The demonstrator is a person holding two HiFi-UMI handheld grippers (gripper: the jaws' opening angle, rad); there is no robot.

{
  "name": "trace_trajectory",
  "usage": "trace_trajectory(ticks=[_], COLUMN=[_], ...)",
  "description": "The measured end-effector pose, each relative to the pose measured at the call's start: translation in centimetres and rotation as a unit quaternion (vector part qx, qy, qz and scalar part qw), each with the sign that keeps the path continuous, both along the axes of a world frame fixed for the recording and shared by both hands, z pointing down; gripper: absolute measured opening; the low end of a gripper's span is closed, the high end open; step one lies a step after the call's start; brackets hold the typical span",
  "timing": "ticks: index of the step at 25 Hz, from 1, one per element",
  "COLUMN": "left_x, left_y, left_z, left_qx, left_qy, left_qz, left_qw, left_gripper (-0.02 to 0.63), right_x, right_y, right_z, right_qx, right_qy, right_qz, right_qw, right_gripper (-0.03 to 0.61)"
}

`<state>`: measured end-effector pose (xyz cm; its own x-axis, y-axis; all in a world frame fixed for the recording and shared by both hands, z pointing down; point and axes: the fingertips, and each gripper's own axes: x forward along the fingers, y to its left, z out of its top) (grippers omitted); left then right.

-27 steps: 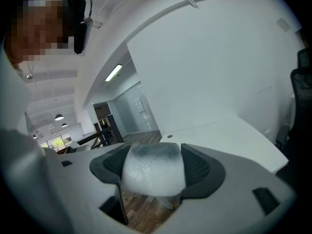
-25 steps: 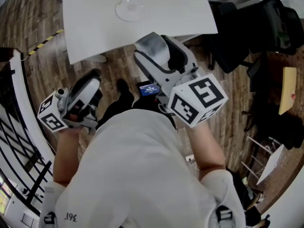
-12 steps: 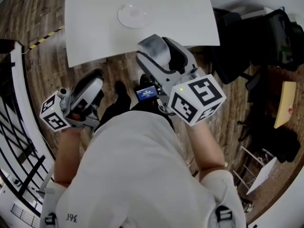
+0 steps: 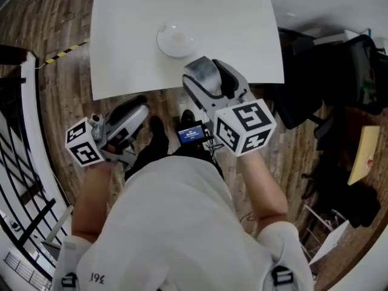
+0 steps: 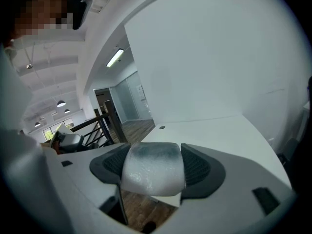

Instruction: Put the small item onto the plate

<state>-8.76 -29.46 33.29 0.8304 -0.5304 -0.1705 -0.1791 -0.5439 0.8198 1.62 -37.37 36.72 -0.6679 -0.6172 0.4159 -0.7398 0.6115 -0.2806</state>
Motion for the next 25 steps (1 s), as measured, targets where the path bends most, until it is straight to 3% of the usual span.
trace_trajectory(ticks=[14,25], left_x=[1.1,0.4], left_y=[-7.6,-12.5], left_z=[5.5,13.2], left_qx=[-0.024,-0.074], left_qy=[-0.069,-0.126], left_qz=[0.009,-0.011], left_qw=[0.9973,0.9892], left_gripper=[0.114,0.114], right_x=[-1.9,-4.3], right_y=[-7.4,-12.2], right_z=[7.5,15.5], right_qx=[0.009,-0.017], right_qy=[0.114,0.181], right_qz=[-0.04,-0.076], right_qw=[0.993,0.98], right_gripper=[0.314,0.314])
